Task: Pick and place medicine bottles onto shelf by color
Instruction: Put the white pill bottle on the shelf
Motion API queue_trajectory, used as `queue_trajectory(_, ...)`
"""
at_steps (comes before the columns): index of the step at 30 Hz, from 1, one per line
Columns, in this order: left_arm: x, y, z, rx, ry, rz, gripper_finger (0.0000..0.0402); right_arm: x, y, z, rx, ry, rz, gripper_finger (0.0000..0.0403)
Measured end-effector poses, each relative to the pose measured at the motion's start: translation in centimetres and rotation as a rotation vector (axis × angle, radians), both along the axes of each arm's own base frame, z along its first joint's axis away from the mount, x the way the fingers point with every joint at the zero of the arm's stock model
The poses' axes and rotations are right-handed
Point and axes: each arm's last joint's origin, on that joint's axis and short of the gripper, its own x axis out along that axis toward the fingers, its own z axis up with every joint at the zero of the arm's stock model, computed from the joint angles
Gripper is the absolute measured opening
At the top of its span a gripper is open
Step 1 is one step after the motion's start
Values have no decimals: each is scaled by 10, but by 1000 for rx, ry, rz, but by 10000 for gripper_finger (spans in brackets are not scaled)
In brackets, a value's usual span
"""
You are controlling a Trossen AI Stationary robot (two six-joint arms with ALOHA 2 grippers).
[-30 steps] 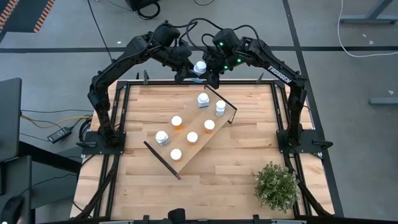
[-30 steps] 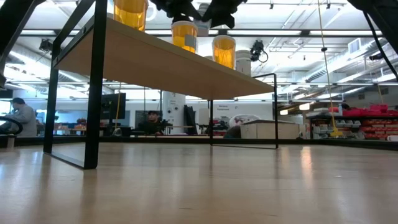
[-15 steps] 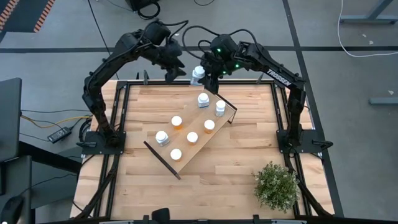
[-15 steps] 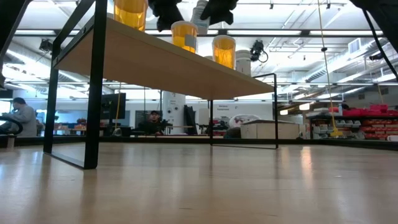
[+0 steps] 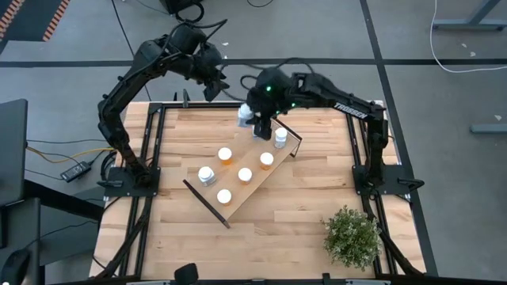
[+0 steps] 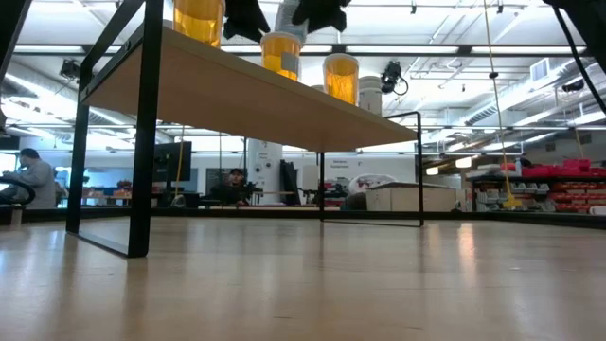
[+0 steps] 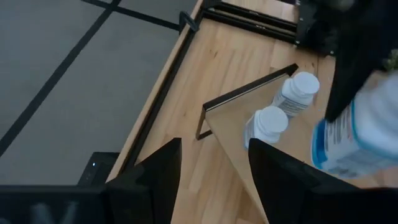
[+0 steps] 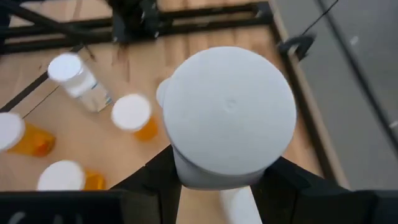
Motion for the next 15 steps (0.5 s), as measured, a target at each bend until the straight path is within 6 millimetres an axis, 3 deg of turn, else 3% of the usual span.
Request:
queue_trajectory(7,-12,-13,13,-50,-52,66,191,14,12,-41,85,113,-25,166)
queue_trajectory(15,-21,-38,26,-84,-84,124,174,30,36,-73,93,129,30,166)
